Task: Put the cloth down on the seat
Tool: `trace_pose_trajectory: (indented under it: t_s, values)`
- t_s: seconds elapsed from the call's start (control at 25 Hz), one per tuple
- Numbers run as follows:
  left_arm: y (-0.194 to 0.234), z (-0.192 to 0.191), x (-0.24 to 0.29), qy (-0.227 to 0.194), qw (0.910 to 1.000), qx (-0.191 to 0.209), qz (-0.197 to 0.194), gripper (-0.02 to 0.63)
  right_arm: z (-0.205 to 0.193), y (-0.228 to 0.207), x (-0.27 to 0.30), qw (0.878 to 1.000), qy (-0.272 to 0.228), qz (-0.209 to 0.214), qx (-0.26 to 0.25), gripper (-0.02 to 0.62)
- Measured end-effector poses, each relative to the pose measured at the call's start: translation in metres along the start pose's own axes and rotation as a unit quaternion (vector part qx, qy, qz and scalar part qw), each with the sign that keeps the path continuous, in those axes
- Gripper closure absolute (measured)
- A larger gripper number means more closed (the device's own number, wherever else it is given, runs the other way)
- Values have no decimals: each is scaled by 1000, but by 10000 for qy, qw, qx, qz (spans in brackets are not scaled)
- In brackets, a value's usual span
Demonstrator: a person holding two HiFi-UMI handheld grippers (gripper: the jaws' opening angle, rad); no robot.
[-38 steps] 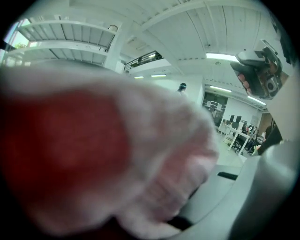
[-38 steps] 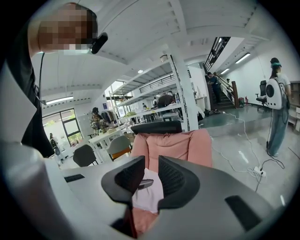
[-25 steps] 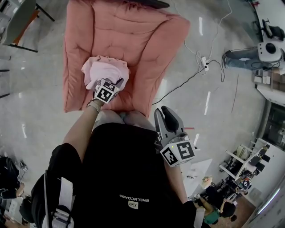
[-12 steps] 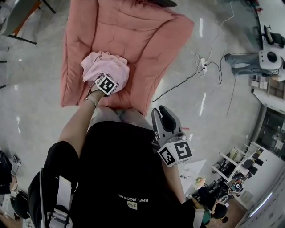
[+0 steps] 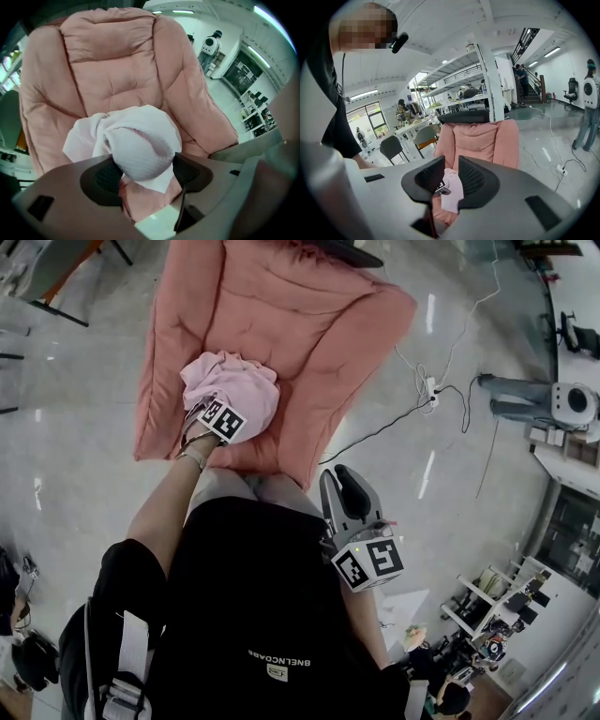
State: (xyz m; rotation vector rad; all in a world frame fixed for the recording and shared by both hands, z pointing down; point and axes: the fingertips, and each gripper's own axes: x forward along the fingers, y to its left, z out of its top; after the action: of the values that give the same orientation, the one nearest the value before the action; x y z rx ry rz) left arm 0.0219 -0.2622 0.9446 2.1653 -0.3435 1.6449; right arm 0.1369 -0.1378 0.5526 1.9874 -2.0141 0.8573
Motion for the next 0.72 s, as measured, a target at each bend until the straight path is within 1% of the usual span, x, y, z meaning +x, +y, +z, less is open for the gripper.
trace_pose_trajectory:
  t_s: [0.08, 0.2, 0.4, 0.48, 0.56, 0.64, 0.72]
  values:
    - [6, -1, -10, -80, 9997, 14, 243, 288, 0, -2, 0, 10000, -32, 31, 5, 488]
    - [7, 1, -35, -266, 9983, 101, 505, 288, 5, -2, -4, 9999, -120, 116, -3, 488]
    - [6, 11, -77, -624, 9934, 278, 925, 288, 16, -6, -9, 9991, -305, 280, -59, 488]
    - [5, 17, -101, -852, 9915, 173, 971, 288, 24, -4, -10, 9987, -358, 354, -96, 488]
    - [2, 26, -128, -1180, 9889, -80, 899, 288, 29, -3, -12, 9985, -392, 377, -86, 488]
    - [-4, 39, -160, -1579, 9837, -356, 787, 290, 29, -7, -13, 9988, -356, 341, -67, 488]
    - [-10, 53, -195, -1974, 9760, -549, 736, 290, 31, -11, -13, 9989, -321, 344, -29, 488]
